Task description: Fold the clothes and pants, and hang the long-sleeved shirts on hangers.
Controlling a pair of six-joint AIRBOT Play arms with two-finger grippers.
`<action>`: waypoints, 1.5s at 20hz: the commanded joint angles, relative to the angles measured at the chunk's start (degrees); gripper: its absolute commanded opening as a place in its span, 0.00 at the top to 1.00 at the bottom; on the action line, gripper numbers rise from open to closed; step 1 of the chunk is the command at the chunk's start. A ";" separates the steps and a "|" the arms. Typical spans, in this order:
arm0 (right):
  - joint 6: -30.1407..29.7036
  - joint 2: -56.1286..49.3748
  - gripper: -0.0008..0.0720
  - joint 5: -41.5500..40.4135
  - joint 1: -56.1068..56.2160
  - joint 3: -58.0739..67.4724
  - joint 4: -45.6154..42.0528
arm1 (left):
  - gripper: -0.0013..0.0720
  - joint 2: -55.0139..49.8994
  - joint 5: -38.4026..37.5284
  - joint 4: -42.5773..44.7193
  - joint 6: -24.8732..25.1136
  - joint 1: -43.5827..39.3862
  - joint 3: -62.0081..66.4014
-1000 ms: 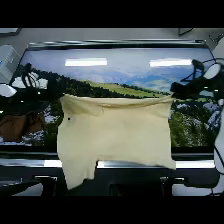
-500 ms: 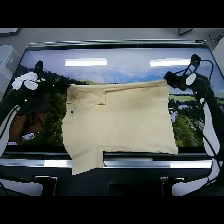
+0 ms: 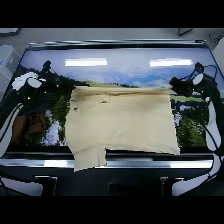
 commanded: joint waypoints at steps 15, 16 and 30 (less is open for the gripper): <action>-10.84 1.14 0.94 35.54 -2.51 -5.92 -7.13 | 0.95 0.39 -34.27 10.99 -4.57 3.41 -7.17; -10.84 1.09 0.94 35.82 -2.51 -5.99 -6.91 | 0.95 0.09 -34.18 10.99 -4.98 3.43 -7.32; -11.41 13.53 0.15 47.06 -16.79 -14.64 -6.56 | 0.26 15.39 -39.58 11.85 -1.88 11.67 -28.02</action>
